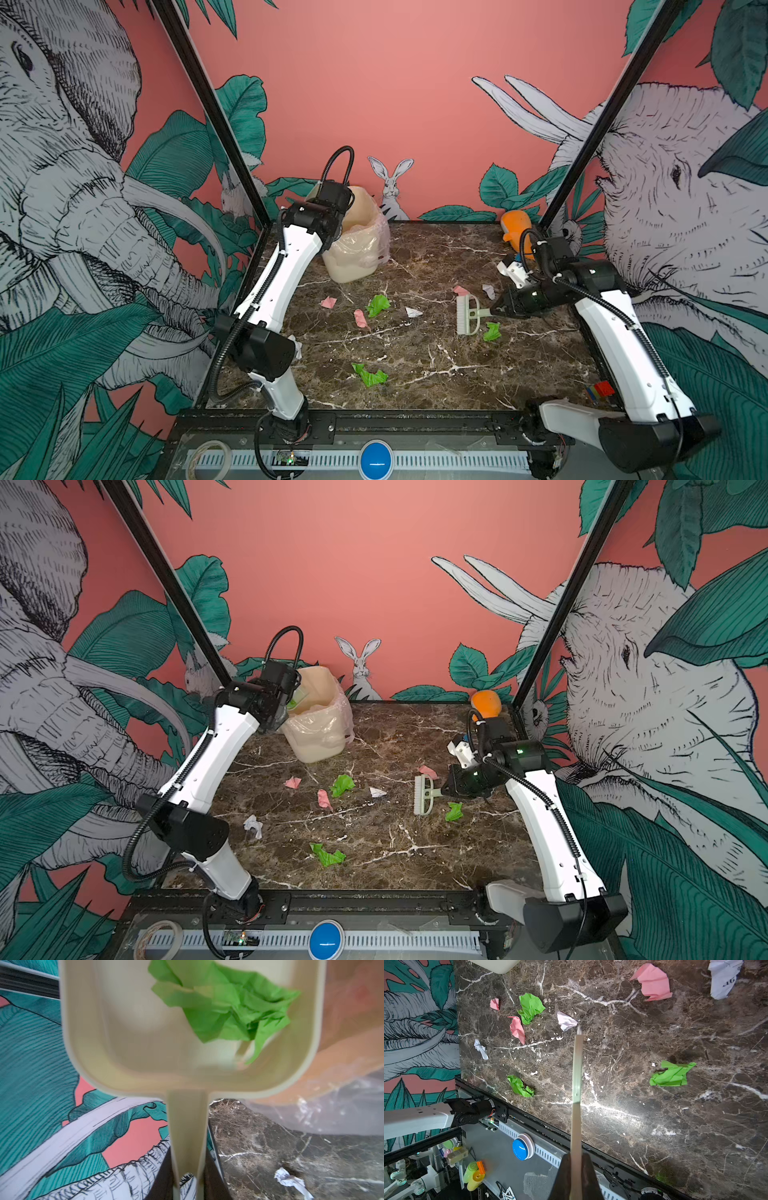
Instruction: Sweep away the paper scraps from the table
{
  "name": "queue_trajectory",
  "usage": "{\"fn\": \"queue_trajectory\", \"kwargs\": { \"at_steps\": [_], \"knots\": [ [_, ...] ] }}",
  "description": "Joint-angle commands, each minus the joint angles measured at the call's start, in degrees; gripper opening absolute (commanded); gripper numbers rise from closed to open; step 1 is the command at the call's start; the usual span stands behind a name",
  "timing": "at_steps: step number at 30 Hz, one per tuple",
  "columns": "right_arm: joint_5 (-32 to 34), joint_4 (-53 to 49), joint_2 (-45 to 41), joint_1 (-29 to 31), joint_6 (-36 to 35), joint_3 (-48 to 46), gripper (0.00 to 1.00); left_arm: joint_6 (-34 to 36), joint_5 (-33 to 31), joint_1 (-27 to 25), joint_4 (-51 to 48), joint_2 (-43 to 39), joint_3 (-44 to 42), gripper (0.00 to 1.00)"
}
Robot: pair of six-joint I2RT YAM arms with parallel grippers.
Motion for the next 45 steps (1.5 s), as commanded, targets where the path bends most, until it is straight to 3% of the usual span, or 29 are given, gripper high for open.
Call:
{"fn": "queue_trajectory", "kwargs": {
  "at_steps": [1, 13, 31, 39, 45],
  "knots": [
    [-0.9, -0.6, 0.1, -0.2, -1.2, 0.6, 0.0, 5.2, -7.5, -0.7, 2.7, 0.9, 1.6, 0.15],
    [-1.9, -1.2, 1.1, -0.2, -1.8, 1.4, 0.0, 18.0, -17.2, -4.8, 16.1, -0.3, -5.0, 0.16],
    [-5.2, 1.0, 1.2, 0.0, -1.2, -0.5, 0.0, 41.8, -24.8, -6.9, 40.9, -4.9, -17.6, 0.14],
    [-4.9, 1.6, -0.2, 0.0, -1.2, -2.3, 0.0, 40.8, -24.9, -7.0, 40.2, -5.4, -16.4, 0.14],
    [-3.1, 0.8, -0.7, -0.1, -1.8, -2.5, 0.0, 30.7, -22.0, -7.7, 32.0, -6.1, -11.3, 0.14]
  ]
}}
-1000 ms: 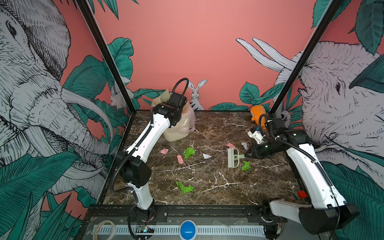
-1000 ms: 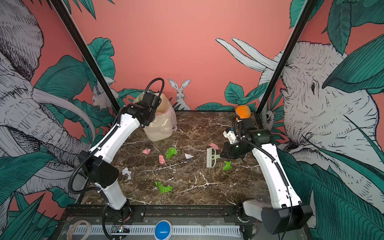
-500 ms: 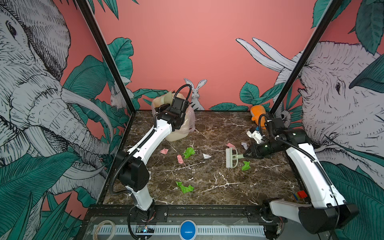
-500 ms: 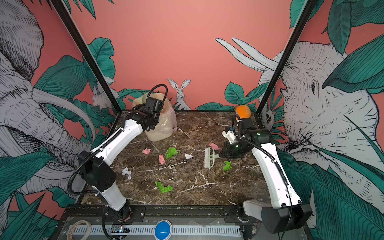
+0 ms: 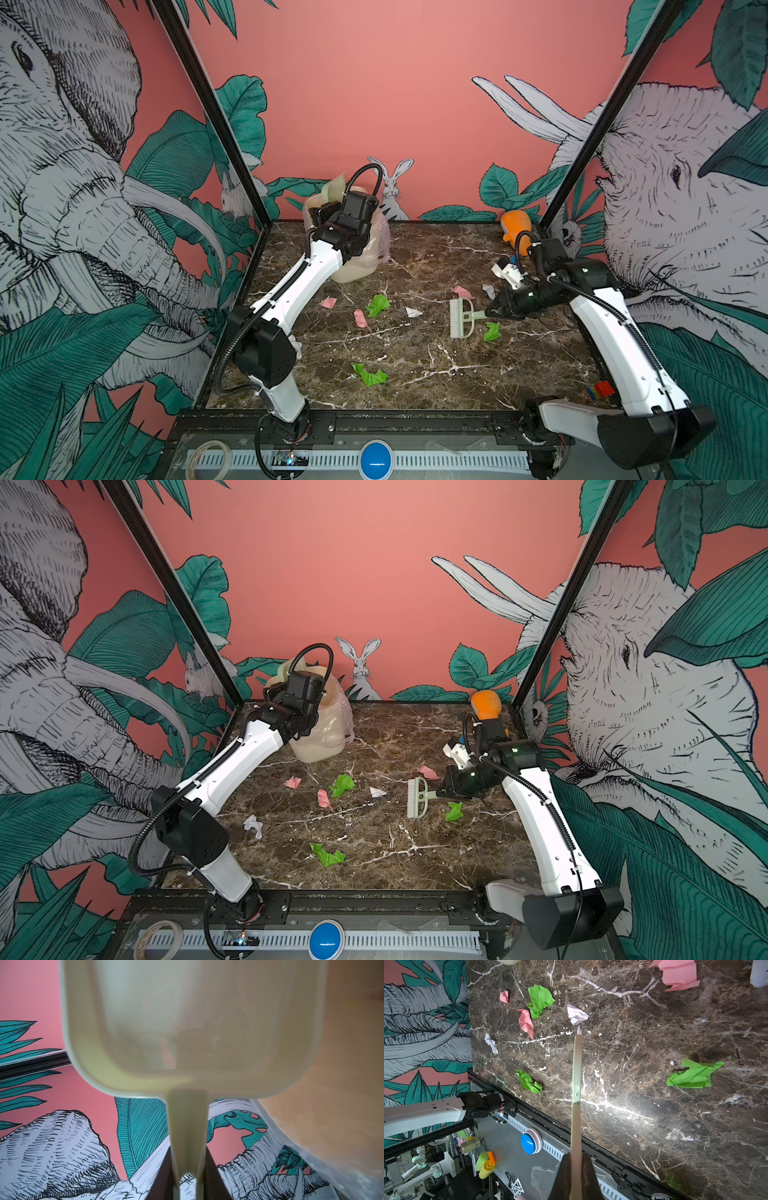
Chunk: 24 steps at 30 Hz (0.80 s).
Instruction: Sweep away the paper scraps from the table
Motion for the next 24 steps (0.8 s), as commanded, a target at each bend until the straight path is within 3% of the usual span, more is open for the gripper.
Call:
{"fn": "queue_trajectory", "kwargs": {
  "at_steps": [1, 11, 24],
  "knots": [
    [1.1, -0.6, -1.5, -0.1, -1.2, -0.1, 0.0, -7.6, 1.8, -1.2, -5.2, -3.8, 4.5, 0.14],
    [8.4, -3.8, -2.6, -0.2, -2.0, 2.0, 0.0, -32.9, 17.1, -7.7, -28.0, -4.2, 16.7, 0.14],
    [20.4, -7.0, -6.8, -0.3, 0.1, 0.2, 0.0, -50.7, 44.7, -13.2, -32.1, -10.7, 2.4, 0.15]
  ]
}}
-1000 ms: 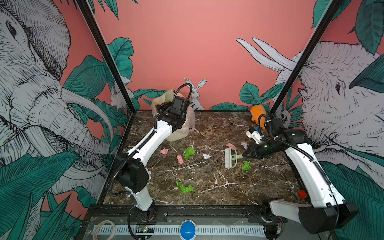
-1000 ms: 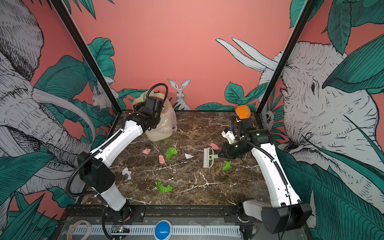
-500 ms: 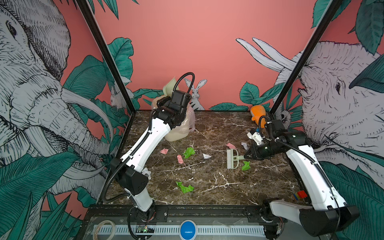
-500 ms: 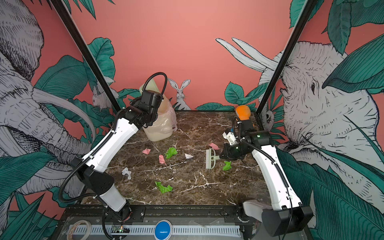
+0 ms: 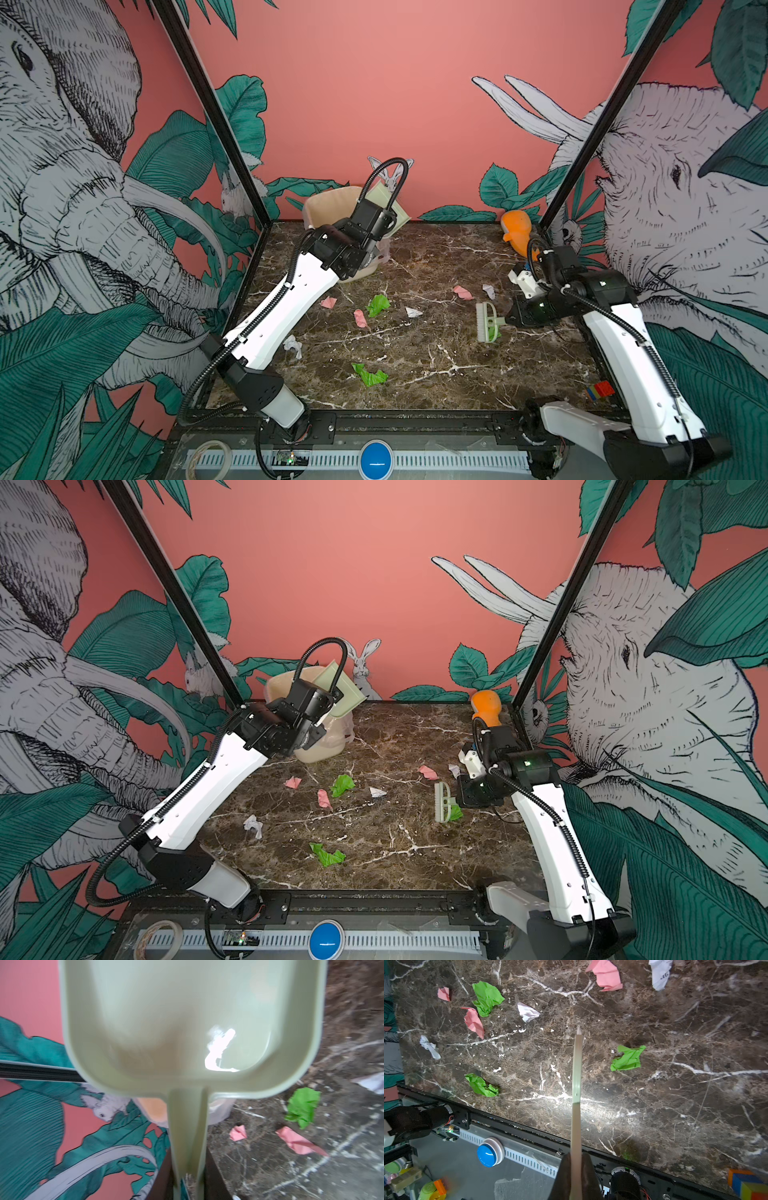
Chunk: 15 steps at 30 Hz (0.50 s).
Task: Sweep away the paper scraps from the table
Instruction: 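Bring the dustpan back down to the scraps near the robot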
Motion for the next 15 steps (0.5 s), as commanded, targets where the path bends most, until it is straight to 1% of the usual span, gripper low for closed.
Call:
{"fn": "queue_trajectory", "kwargs": {
  "at_steps": [1, 5, 7, 10, 12, 15],
  "knots": [
    [4.4, -2.0, -1.1, -0.2, 0.5, -0.3, 0.0, -7.9, 12.0, -0.5, -1.8, -2.8, -4.2, 0.16],
    [7.1, -2.4, -1.3, -0.3, 1.2, -0.6, 0.0, -12.2, 21.4, -1.1, 0.2, -3.7, -9.9, 0.16],
    [9.0, -2.7, -1.2, -0.2, 1.3, -0.7, 0.0, -13.5, 24.2, -2.2, 2.3, -4.1, -13.2, 0.17],
    [12.3, -3.2, -1.1, -0.2, 1.4, -1.5, 0.0, -14.1, 25.7, -5.0, 3.9, -3.6, -17.3, 0.17],
    [14.2, -3.0, -1.0, -0.2, 1.3, -2.6, 0.0, -13.8, 24.8, -7.3, 4.3, -2.7, -19.5, 0.17],
    [15.1, -1.9, -0.4, -0.2, 1.7, -3.1, 0.0, -13.6, 24.7, -10.3, 5.3, -1.4, -22.0, 0.17]
  ]
}}
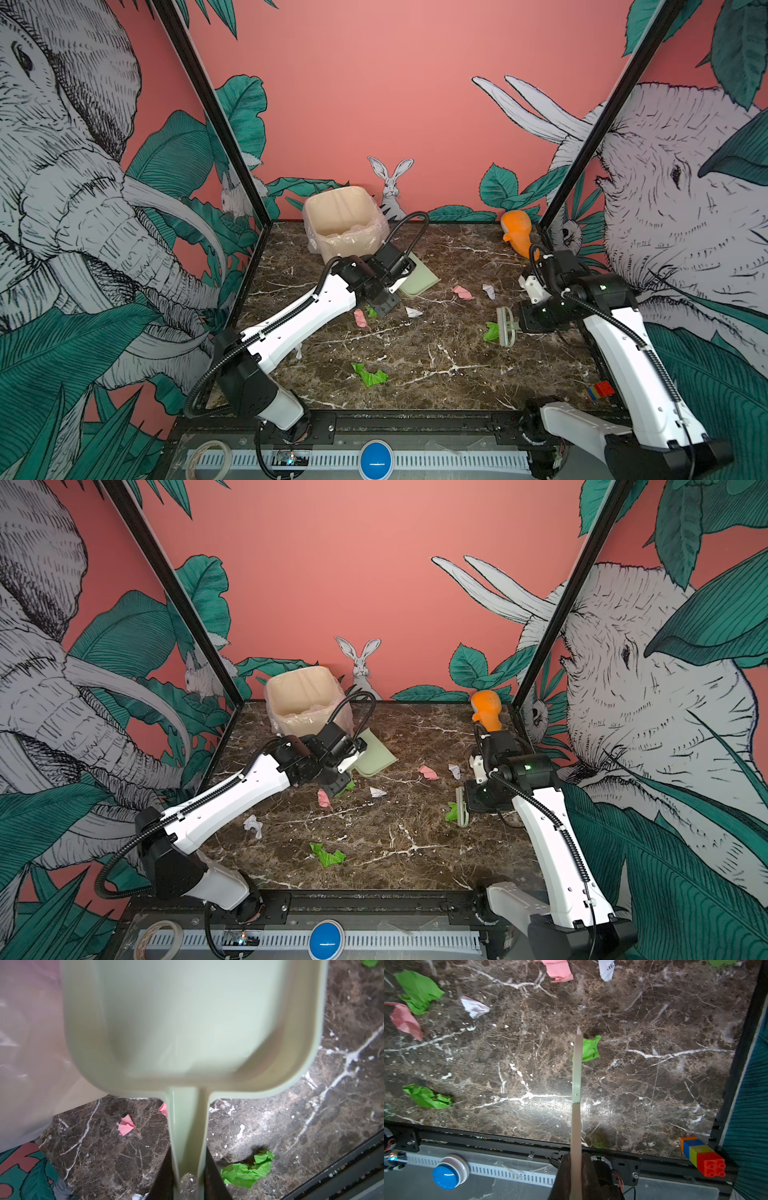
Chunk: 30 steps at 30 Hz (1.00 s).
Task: Sweep away the paper scraps from the table
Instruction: 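Bring the dustpan back down to the scraps near the robot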
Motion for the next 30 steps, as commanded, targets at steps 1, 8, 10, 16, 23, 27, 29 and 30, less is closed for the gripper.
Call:
{"fn": "queue_trajectory", "kwargs": {
  "at_steps": [1, 8, 10, 16, 23, 27, 29, 30],
  "knots": [
    [4.3, -0.5, 0.7, -0.2, 0.8, -0.3, 0.0, -1.7, 2.4, -2.7, 2.7, 0.2, -2.4, 0.17],
    [9.8, 4.3, 4.9, -0.2, 1.0, -3.7, 0.0, -2.5, 4.8, -7.9, 7.8, 2.6, -6.0, 0.17],
    [11.5, 6.3, 6.3, -0.2, 1.0, -4.6, 0.0, -2.3, 4.8, -9.1, 8.6, 3.6, -6.4, 0.17],
    [14.0, 10.0, 9.1, -0.2, 1.0, -7.3, 0.0, -2.4, 6.6, -10.7, 11.9, 4.2, -7.8, 0.18],
    [14.6, 11.6, 10.2, -0.2, 0.9, -8.3, 0.0, -2.0, 7.2, -11.3, 12.3, 4.4, -9.3, 0.21],
    [14.5, 12.3, 10.8, -0.2, 0.8, -8.6, 0.0, -1.7, 7.1, -11.6, 12.7, 4.3, -10.4, 0.23],
    [14.1, 12.8, 11.3, -0.1, 0.8, -8.8, 0.0, -1.7, 7.0, -11.6, 12.8, 4.8, -10.8, 0.23],
    [14.0, 13.0, 11.5, -0.2, 0.8, -8.9, 0.0, -1.7, 6.9, -11.6, 12.8, 5.3, -10.8, 0.22]
  ]
}}
